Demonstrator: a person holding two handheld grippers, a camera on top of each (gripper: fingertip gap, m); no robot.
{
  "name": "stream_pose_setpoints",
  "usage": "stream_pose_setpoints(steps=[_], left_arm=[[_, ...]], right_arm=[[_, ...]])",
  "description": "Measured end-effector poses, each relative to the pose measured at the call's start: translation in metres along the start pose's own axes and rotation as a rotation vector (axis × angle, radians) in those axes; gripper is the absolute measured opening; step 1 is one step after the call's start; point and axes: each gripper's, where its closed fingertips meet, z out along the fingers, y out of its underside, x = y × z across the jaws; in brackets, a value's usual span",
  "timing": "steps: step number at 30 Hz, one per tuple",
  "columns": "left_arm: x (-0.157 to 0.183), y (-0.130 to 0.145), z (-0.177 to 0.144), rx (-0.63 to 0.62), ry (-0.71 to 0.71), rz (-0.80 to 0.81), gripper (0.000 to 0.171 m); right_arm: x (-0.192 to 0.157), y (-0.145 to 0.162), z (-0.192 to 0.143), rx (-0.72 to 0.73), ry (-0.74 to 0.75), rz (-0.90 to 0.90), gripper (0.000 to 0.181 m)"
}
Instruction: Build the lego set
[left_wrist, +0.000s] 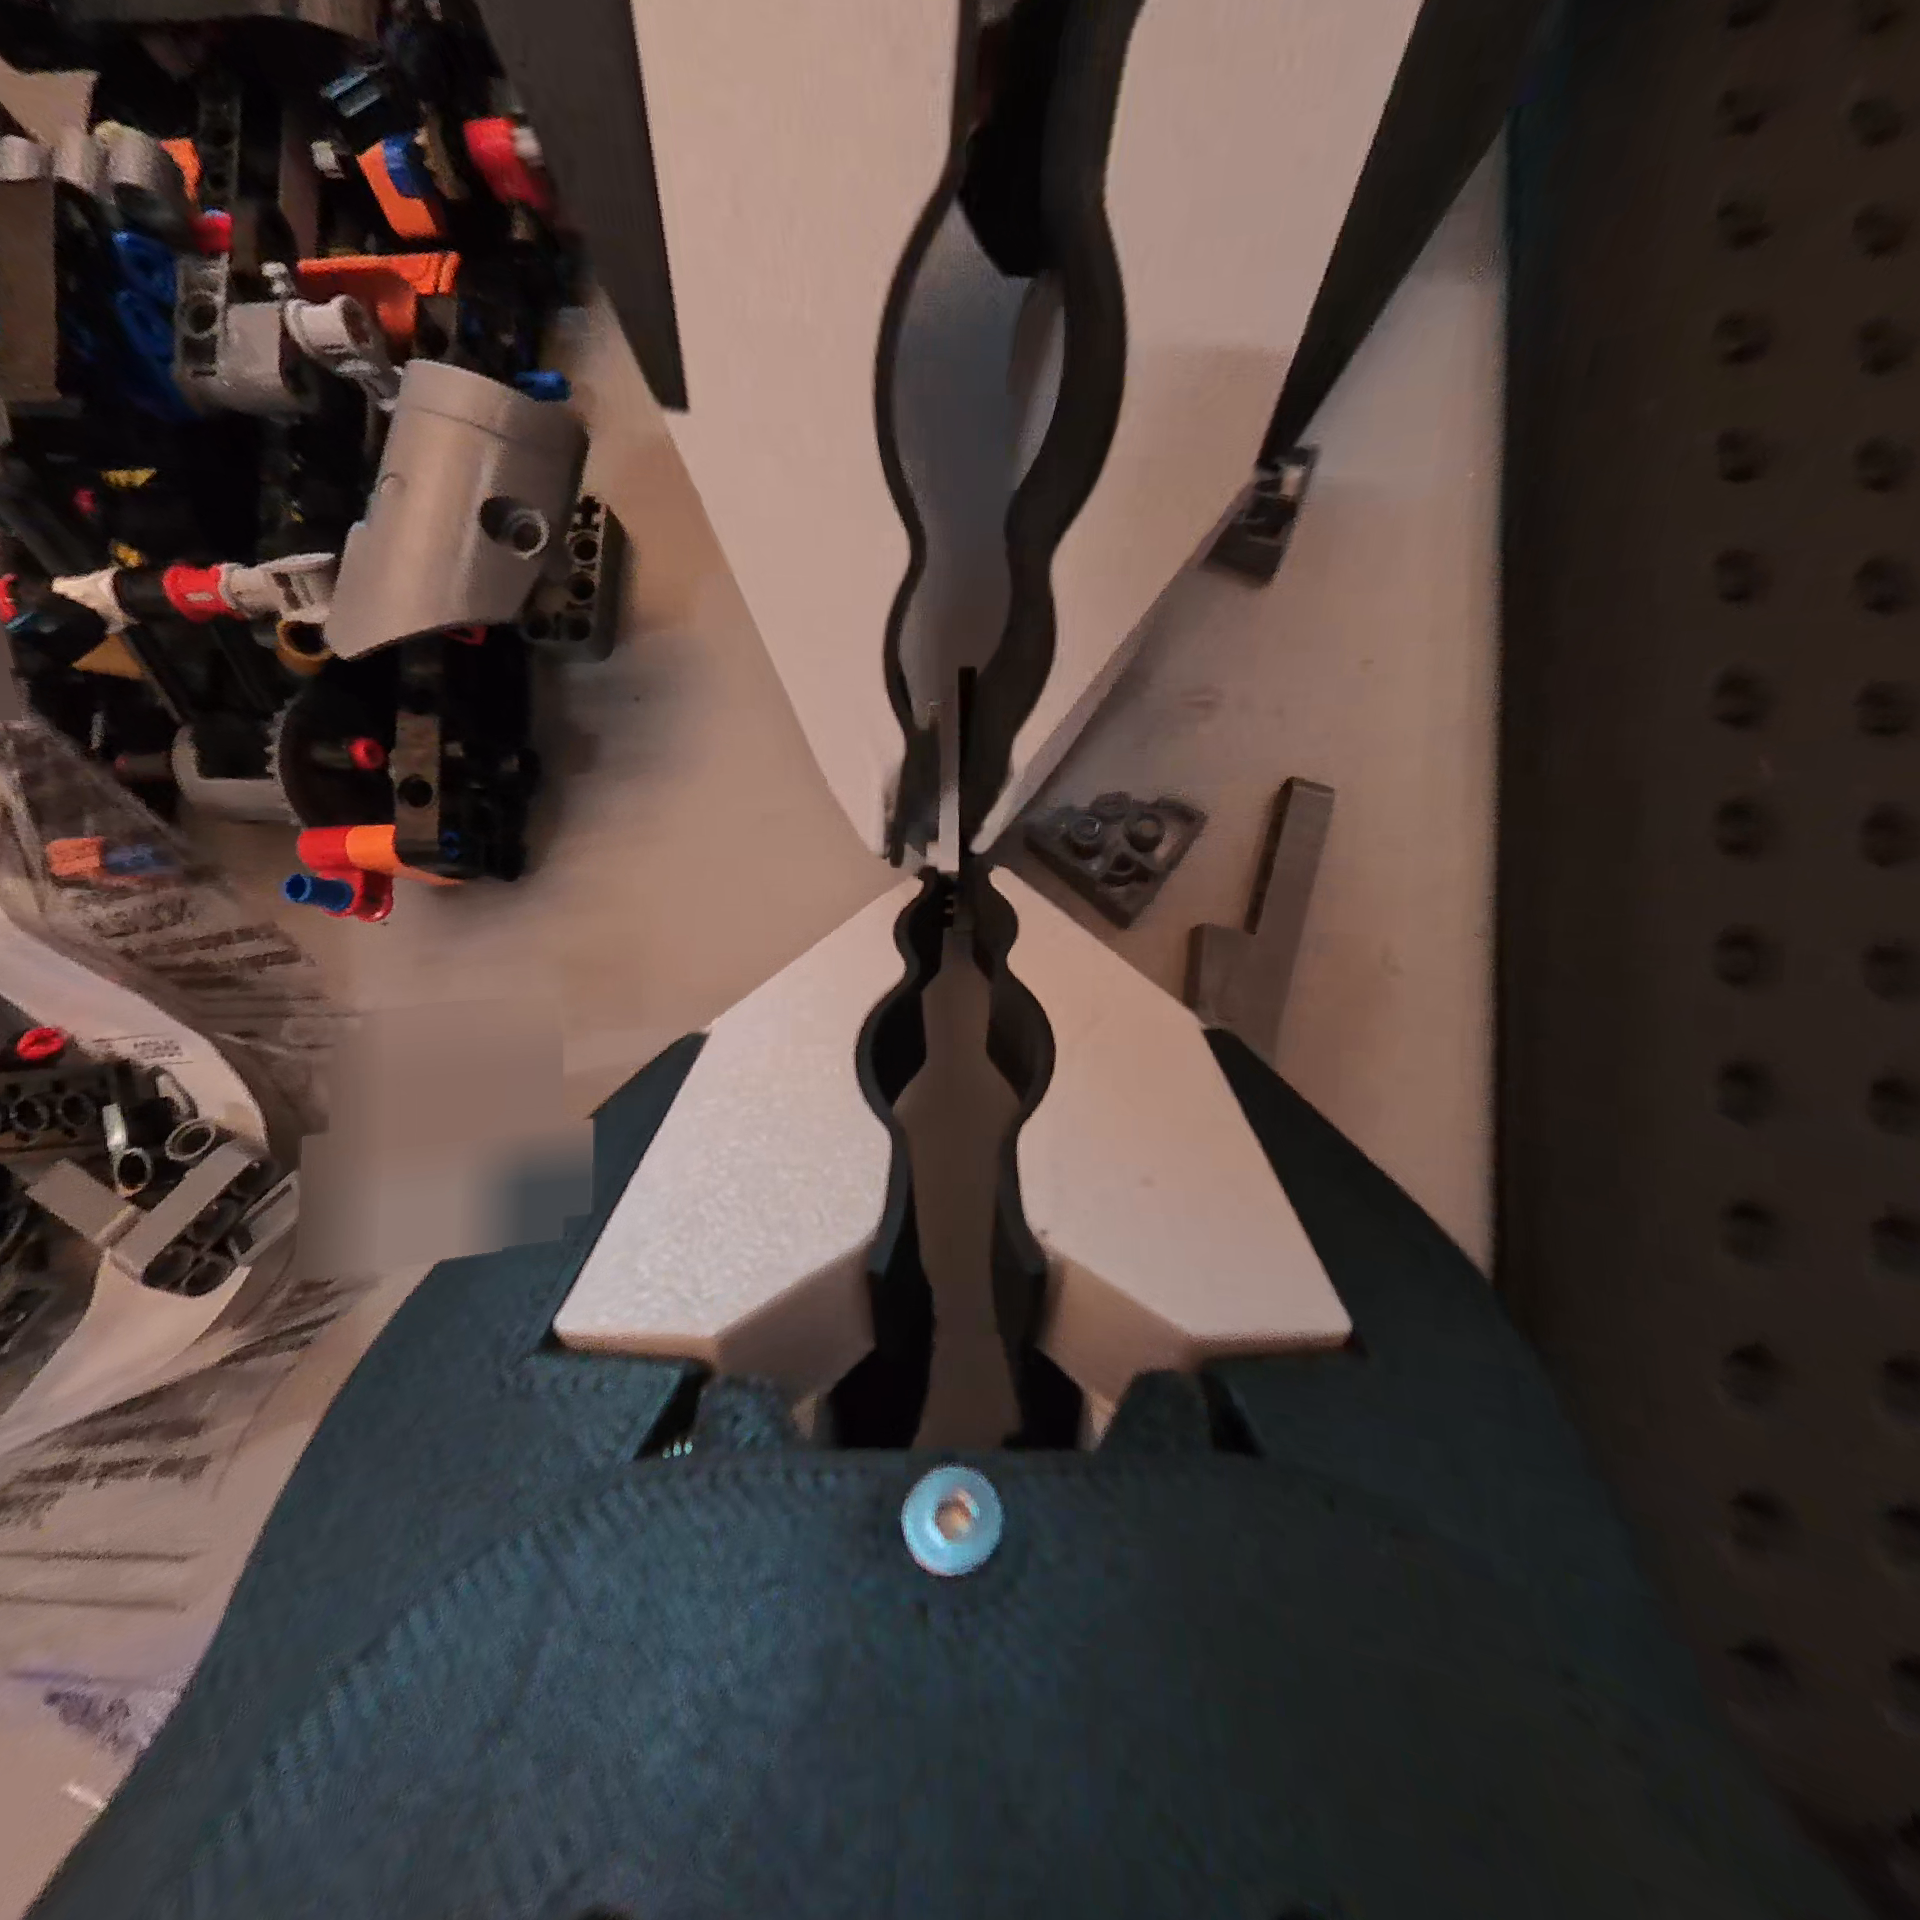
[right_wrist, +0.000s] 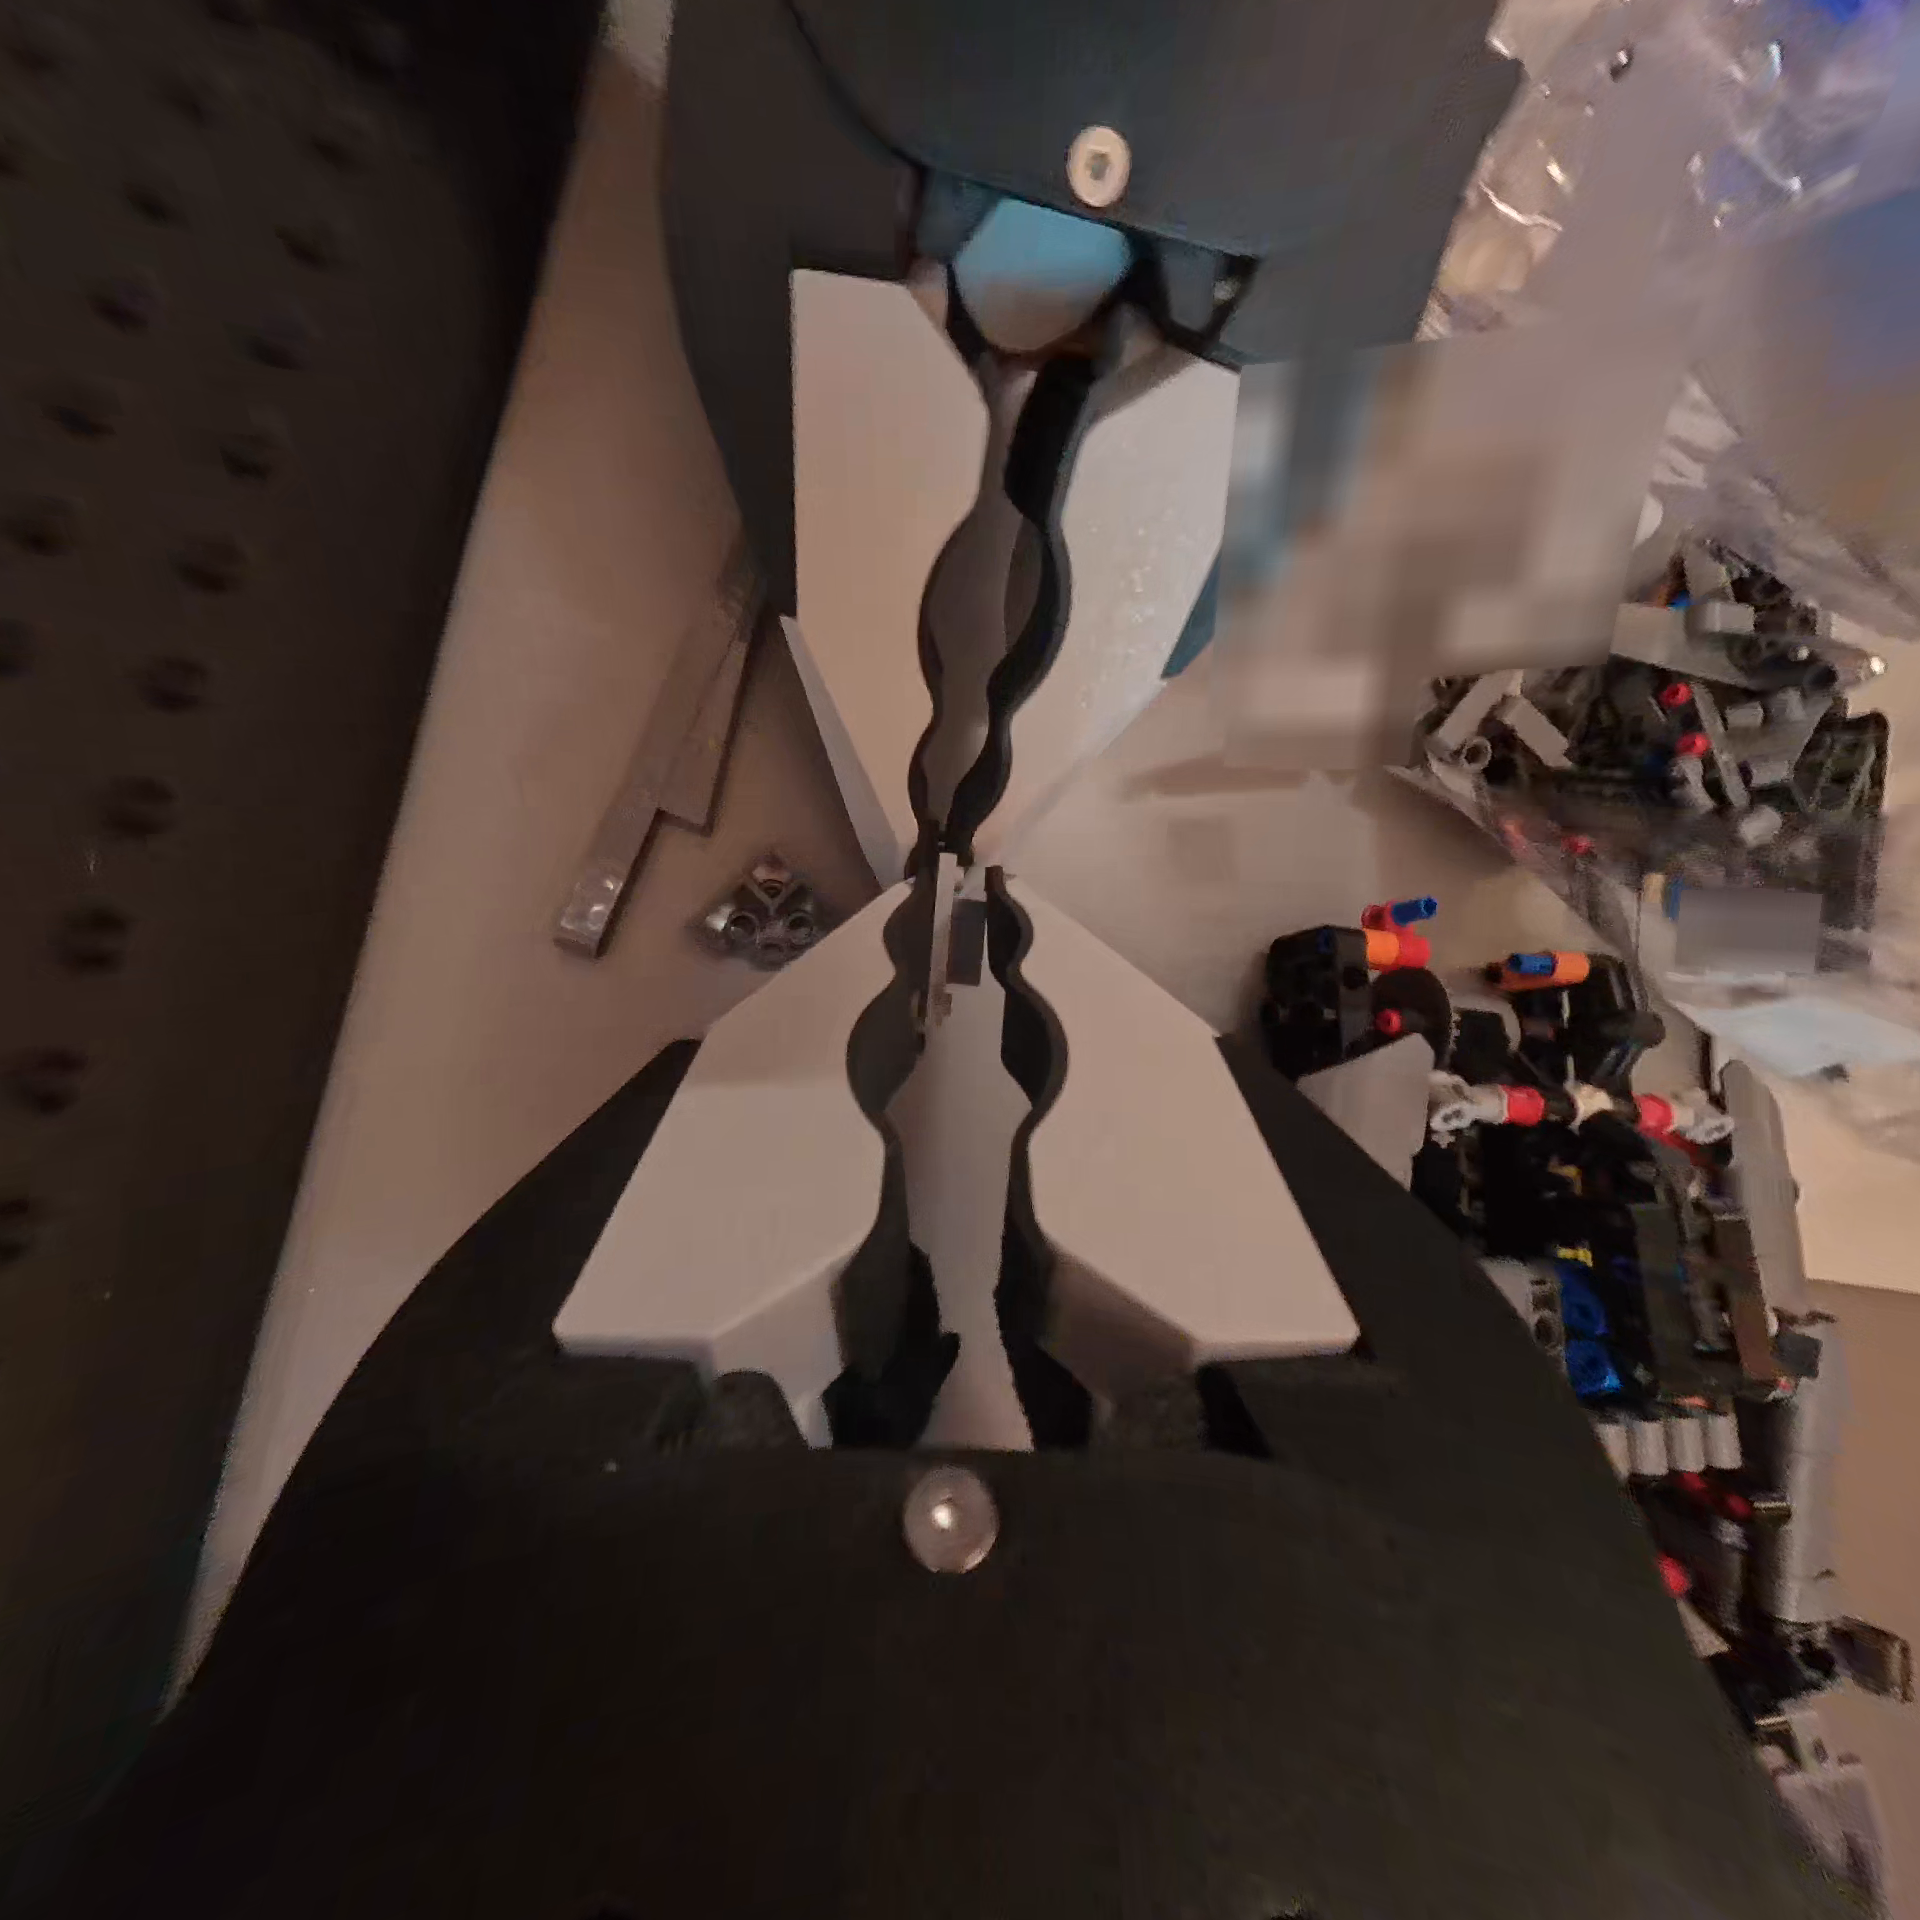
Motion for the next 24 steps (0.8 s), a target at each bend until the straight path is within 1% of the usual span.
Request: stream_pose_setpoints(steps=[6,7,10,12,14,19,21,24], left_arm=[[0.005,0.003,0.001,-0.004,0.047,-0.016,0.003],[0.007,0.002,0.001,-0.001,0.063,-0.016,0.003],[0.006,0.001,0.002,-0.015,0.038,0.008,0.002],[0.004,0.001,0.003,-0.01,0.033,-0.006,0.002],[0.008,0.0,0.003,0.017,0.096,-0.047,0.002],[0.012,-0.002,0.004,0.022,0.117,-0.037,0.002],[0.014,-0.003,0.005,0.018,0.11,-0.025,0.003],[0.006,-0.001,0.004,0.006,0.053,-0.026,0.003]], right_arm=[[-0.007,-0.001,0.002,-0.019,0.024,-0.131,0.003],[-0.008,-0.001,0.002,-0.028,0.016,-0.122,0.003],[-0.009,0.001,0.0,-0.031,-0.006,-0.097,0.002],[-0.009,0.001,0.0,-0.011,-0.024,-0.067,0.001],[-0.011,0.0,0.0,0.01,-0.061,-0.038,0.001],[-0.017,0.001,-0.003,0.017,-0.094,-0.05,0.001],[-0.016,0.001,-0.003,0.03,-0.12,0.025,0.001],[-0.008,0.002,-0.002,0.057,-0.156,0.194,0.0]])
